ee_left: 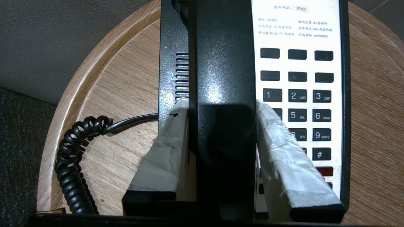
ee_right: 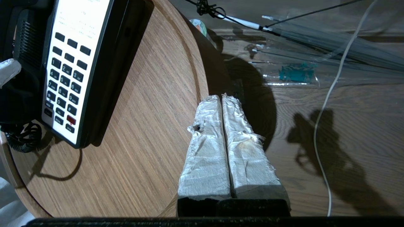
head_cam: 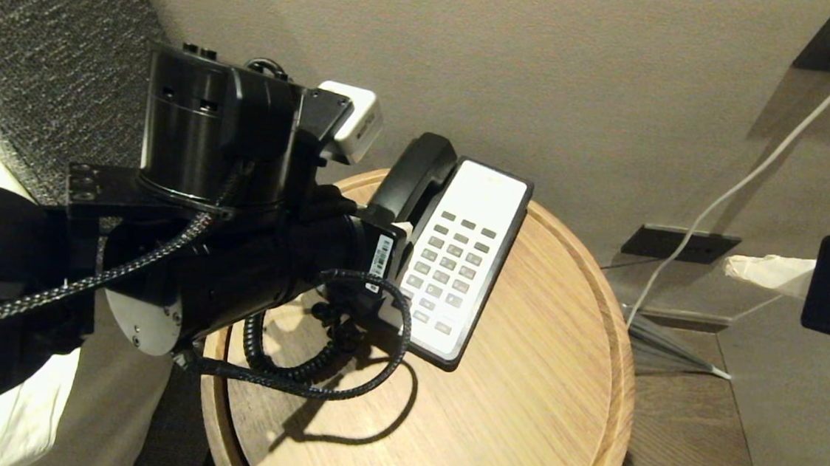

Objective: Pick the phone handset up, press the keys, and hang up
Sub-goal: Put the handset back

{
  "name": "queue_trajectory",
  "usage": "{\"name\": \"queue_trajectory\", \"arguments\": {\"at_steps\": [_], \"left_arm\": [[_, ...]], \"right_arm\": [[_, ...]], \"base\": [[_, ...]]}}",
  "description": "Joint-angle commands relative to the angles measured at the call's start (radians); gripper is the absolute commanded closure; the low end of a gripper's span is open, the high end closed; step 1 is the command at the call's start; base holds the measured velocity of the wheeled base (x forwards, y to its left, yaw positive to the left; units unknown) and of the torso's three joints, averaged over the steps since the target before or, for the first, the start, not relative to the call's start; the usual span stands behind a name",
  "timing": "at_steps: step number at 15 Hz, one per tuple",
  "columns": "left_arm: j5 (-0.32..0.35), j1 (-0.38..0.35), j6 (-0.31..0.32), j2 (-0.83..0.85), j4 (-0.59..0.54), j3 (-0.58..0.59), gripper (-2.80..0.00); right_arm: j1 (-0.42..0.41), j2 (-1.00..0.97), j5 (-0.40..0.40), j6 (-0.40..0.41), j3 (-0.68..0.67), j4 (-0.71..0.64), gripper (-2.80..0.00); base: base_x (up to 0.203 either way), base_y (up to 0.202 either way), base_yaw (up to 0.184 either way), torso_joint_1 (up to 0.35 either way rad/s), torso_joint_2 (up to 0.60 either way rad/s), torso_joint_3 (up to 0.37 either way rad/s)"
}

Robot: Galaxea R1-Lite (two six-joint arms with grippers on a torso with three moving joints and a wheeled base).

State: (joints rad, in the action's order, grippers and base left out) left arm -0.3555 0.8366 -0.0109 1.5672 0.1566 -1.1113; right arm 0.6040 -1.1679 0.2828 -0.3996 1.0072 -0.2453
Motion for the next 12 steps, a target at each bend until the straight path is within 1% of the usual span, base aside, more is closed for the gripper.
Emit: {"name": "queue_trajectory", "arguments": {"at_steps": [1, 5, 6, 7, 12], "left_arm": [[-0.002, -0.004, 0.0, 0.008, -0.002, 0.002, 0.0], [0.01, -0.005, 0.002, 0.004, -0.002, 0.022, 0.0], [0.01, -0.007, 0.002, 0.008, 0.0, 0.017, -0.38], [0.009, -0.01, 0.003, 0.01, 0.004, 0.011, -2.8], [0.007, -0.013, 0.003, 0.002, 0.012, 0.013, -2.8]], "right_arm": [[0.0, 0.001, 0.001, -0.002, -0.001, -0.002, 0.0], [0.0, -0.001, 0.001, -0.002, -0.001, 0.0, 0.0], [0.0, 0.0, 0.002, -0.002, -0.001, -0.001, 0.0], [0.0, 0.001, 0.001, -0.002, -0.001, -0.002, 0.0], [0.0, 0.008, 0.003, -0.002, -0.014, -0.001, 0.0]], "base": [[0.0, 0.0, 0.0, 0.0, 0.0, 0.0], [0.0, 0.0, 0.0, 0.0, 0.0, 0.0], [0.0, 0.0, 0.0, 0.0, 0.0, 0.0], [0.0, 0.0, 0.0, 0.0, 0.0, 0.0], [0.0, 0.0, 0.0, 0.0, 0.0, 0.0]]}}
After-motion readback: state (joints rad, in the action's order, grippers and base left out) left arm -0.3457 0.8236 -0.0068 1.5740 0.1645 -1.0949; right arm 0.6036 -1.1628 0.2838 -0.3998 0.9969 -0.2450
